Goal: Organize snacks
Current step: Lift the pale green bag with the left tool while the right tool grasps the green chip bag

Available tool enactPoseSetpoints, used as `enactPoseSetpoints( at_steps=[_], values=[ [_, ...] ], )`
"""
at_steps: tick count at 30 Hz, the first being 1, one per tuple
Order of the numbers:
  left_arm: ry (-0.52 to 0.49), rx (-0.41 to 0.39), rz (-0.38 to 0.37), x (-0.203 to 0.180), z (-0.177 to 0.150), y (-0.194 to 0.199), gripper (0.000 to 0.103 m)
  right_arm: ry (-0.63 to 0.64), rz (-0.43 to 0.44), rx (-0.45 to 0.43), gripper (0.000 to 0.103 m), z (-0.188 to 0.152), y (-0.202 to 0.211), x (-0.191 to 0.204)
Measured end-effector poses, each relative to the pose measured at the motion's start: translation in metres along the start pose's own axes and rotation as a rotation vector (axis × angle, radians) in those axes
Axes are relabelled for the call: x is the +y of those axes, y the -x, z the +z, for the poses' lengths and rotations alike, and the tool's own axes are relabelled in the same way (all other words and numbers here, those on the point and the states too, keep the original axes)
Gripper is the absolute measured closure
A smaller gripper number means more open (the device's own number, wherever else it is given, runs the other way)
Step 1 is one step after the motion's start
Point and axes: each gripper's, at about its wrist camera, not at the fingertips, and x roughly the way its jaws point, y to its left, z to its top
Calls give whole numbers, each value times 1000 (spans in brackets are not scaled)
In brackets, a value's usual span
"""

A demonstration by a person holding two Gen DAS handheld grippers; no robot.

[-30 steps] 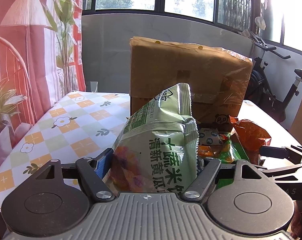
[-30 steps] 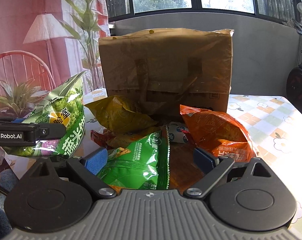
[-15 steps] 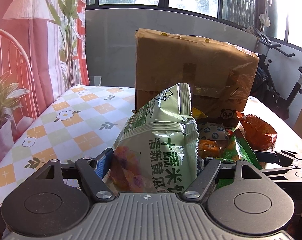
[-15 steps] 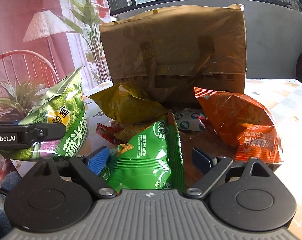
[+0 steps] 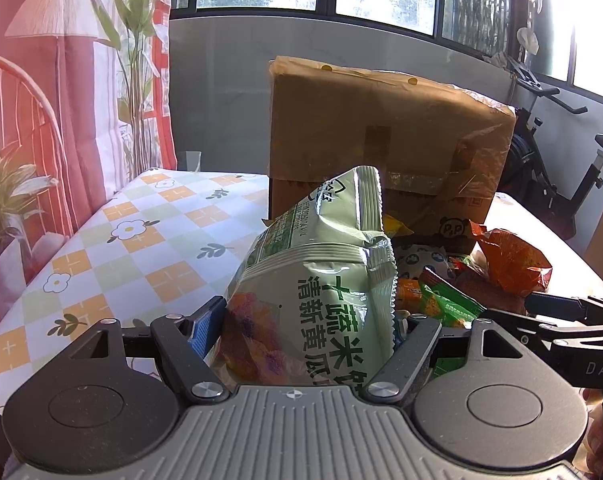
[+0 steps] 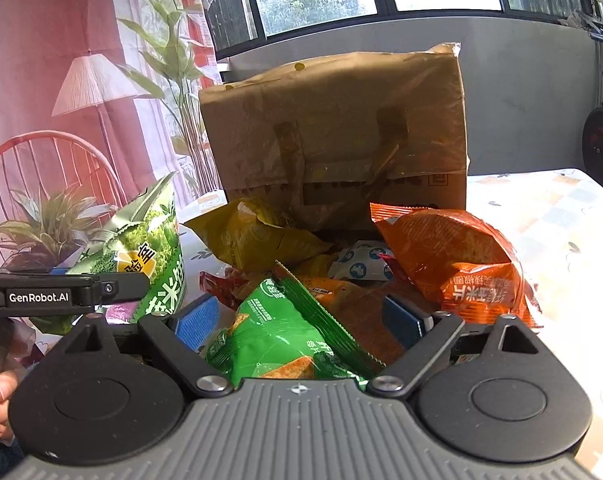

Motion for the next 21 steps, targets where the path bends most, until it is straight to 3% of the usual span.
enactPoseSetpoints(
  at_steps=[3, 10, 16, 21],
  values=[
    [-5, -2, -6, 0, 1, 0, 25, -19, 3, 61, 11, -4, -8, -2],
    [-8, 5, -9, 0, 0, 0, 25, -31, 7, 68, 8, -6, -10, -4],
    [-6, 4, -10, 3, 0, 0, 25, -43, -50, 18, 8, -3, -1, -7],
    [-10, 5, -16, 2, 0, 0, 25, -115, -19, 58, 7, -4, -5, -18]
  ],
)
